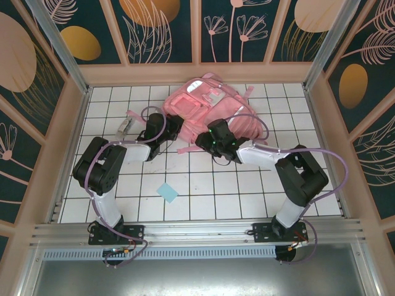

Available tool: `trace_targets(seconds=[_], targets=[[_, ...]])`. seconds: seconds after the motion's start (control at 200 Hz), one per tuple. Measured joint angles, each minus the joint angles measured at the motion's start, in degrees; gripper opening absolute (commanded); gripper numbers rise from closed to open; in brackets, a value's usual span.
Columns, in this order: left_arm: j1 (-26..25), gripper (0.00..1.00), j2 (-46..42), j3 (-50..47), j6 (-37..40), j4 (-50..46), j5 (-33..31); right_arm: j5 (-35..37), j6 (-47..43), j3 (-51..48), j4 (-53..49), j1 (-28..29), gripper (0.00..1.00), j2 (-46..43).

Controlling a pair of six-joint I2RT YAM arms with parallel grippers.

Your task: Pack the student bag

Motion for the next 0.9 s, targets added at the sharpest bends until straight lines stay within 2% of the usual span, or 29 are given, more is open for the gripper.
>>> trace_targets(seconds=[0.4,0.54,0.63,0.8,0.9], targets=[[-0.4,0.0,-0.7,-0.6,-1.5,0.3,-0.4,10.9,0.2,1.9,-3.7,3.9,0.5,1.3],[-0.7,0.0,-0.8,-0.6,-1.9,0.4,-0.7,14.0,0.0,4.5,-4.4,4.0,0.49,4.9],[-0.8,0.0,-1.0,-1.0,-2.0,0.5,-0.9,15.8,-0.3,6.0,-5.1,4.2,0.44,7.2],[-0.9,0.0,-2.6,-2.5,-2.5,0.7,-1.4,17.5,-1.4,6.4,-5.4,4.2,0.25,7.9],[-1.0,0.0,-2.8,-2.5,-2.7,1.0,-1.4,17.7,-2.4,6.1,-4.4,3.7,0.2,7.9]])
